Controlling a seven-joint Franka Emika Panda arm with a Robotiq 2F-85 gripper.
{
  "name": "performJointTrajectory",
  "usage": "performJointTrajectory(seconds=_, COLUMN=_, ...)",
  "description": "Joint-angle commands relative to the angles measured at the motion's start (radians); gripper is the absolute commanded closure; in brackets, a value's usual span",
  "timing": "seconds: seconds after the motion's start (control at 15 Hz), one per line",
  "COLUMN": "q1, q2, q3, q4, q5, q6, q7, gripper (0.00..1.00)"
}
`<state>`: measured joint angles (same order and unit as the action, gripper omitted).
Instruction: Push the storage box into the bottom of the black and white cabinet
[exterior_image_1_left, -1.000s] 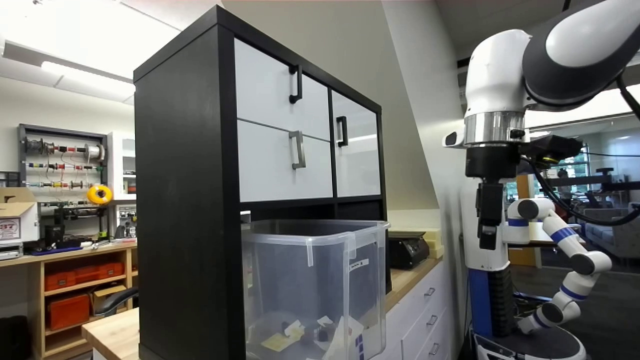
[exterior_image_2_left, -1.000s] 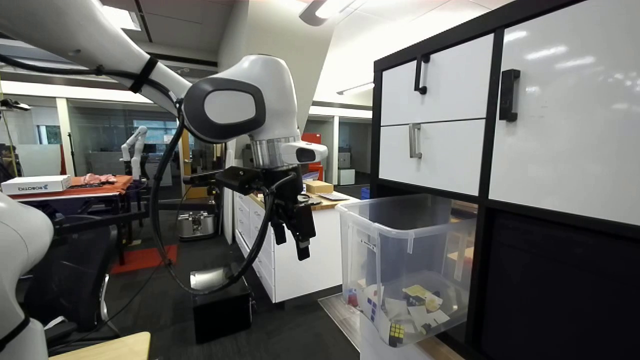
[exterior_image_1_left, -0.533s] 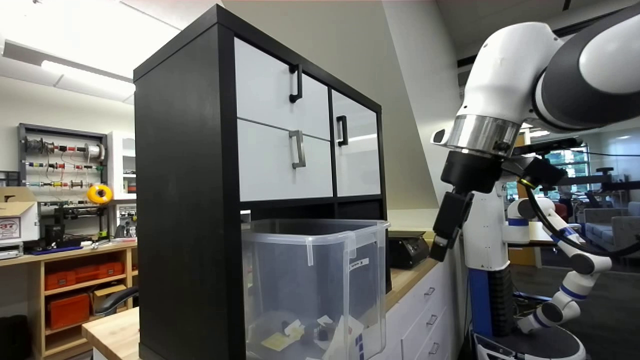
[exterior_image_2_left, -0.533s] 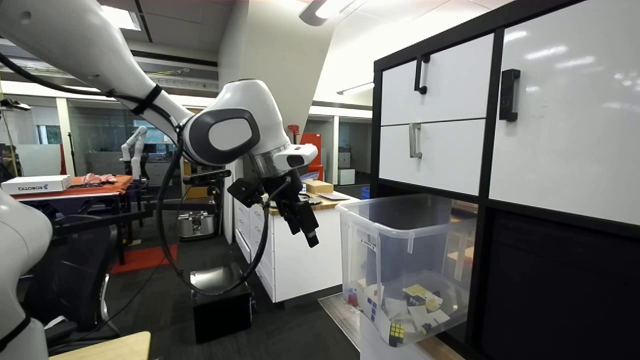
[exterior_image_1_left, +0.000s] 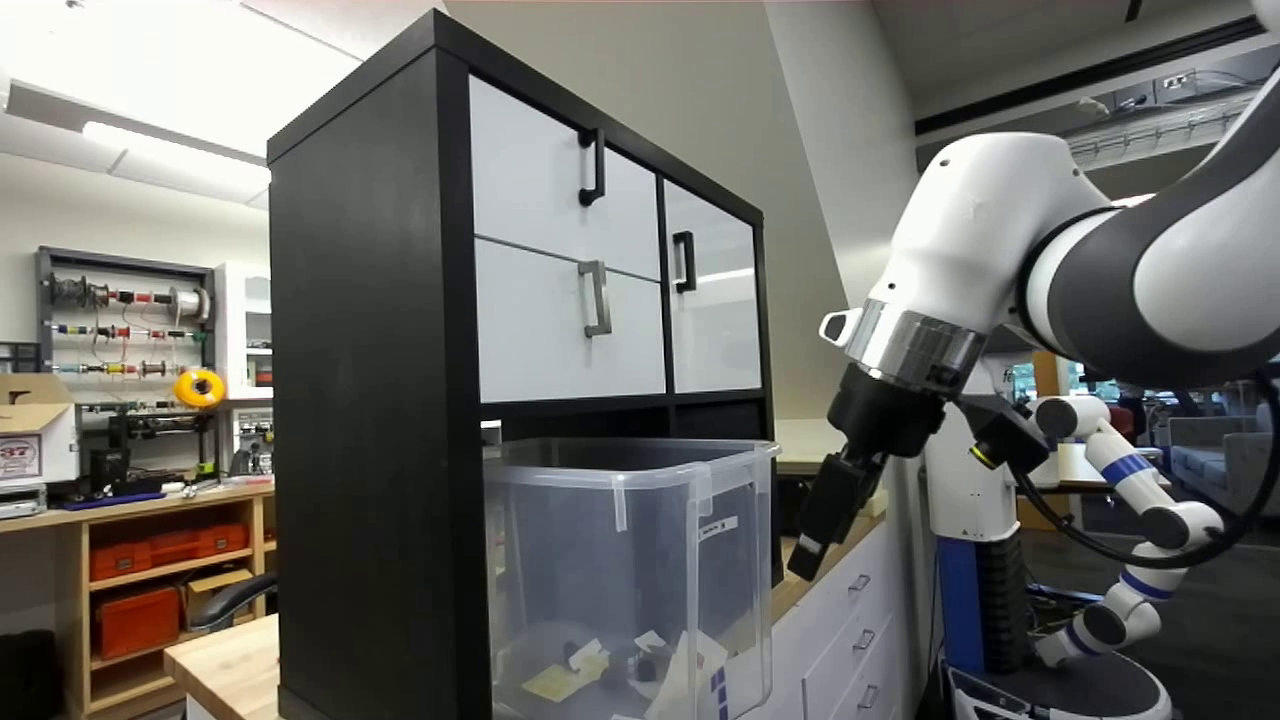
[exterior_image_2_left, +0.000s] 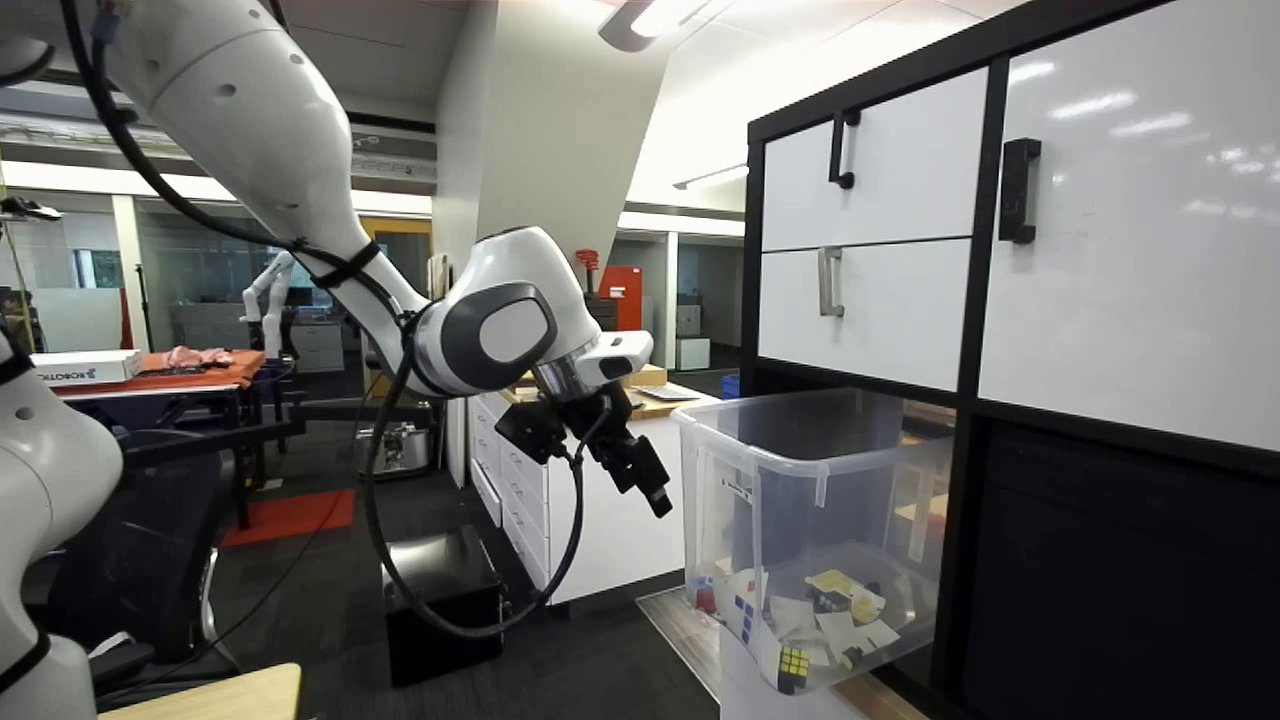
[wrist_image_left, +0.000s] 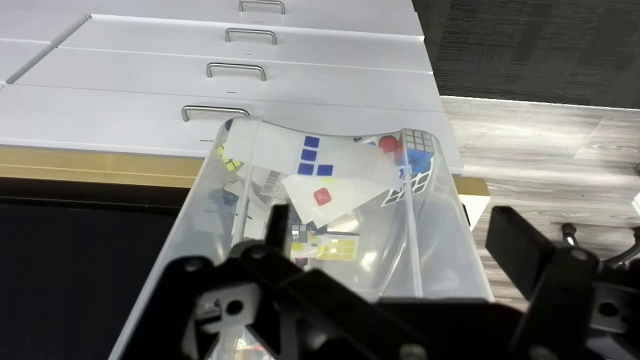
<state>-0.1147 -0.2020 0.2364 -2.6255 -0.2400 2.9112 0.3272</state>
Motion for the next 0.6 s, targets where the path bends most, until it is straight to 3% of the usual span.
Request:
performJointTrajectory(seconds=0.0, q1=-0.097, q2=0.107, q3=0.048, q4=0.095, q5=-0.146, q6=0.034, q7=0.121, gripper=0.0)
performJointTrajectory(seconds=0.2, q1=-0.122, q2=0.181, q3=0.043, q4=0.177, q5=-0.244, q6=0.018, q7=0.205, gripper=0.0)
performJointTrajectory(seconds=0.53, q1=-0.105, q2=0.295, q3=0.014, q4=0.298, q5=-0.366, q6=0.003, q7=0.321, gripper=0.0)
